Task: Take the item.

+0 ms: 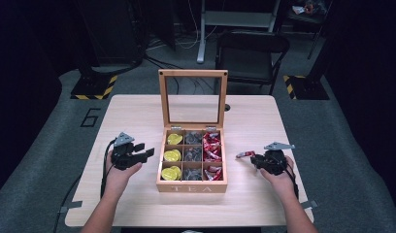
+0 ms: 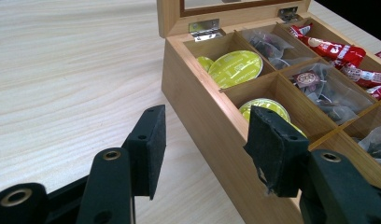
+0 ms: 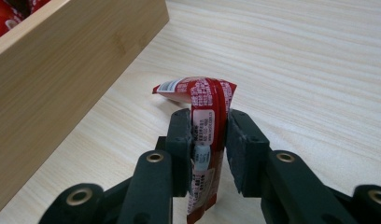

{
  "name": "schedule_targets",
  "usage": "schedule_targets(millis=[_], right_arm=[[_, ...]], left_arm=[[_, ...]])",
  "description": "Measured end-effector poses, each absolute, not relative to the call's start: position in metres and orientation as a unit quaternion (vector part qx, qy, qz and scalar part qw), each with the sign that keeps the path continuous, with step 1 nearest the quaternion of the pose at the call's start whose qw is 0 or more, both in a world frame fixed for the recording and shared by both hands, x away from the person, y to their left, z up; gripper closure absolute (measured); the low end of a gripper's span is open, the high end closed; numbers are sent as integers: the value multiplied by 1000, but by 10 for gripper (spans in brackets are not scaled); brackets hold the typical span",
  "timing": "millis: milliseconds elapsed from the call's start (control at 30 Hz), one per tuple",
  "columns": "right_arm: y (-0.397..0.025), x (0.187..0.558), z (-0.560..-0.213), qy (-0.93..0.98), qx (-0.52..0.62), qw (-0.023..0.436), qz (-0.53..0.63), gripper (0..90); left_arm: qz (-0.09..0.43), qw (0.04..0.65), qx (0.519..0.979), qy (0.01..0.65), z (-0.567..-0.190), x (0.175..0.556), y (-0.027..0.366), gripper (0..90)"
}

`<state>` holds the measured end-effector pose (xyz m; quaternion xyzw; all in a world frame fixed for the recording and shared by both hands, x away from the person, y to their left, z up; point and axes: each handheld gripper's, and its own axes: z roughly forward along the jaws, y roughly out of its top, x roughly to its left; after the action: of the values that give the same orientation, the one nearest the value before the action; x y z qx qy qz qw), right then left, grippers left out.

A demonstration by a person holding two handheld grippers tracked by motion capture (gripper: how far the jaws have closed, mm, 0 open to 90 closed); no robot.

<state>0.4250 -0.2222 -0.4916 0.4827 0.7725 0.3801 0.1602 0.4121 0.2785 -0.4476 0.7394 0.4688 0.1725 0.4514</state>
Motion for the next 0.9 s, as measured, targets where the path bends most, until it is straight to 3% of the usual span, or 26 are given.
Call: schedule_targets(millis=[667,900], right_arm=[[-232,432,-501,761,510,147,374,673],[-233,433,-503,759,514,150,372,610]], left_arm=[[170,449,741,469,-447,412,279,473],[171,450,741,469,-447,412,280,473]])
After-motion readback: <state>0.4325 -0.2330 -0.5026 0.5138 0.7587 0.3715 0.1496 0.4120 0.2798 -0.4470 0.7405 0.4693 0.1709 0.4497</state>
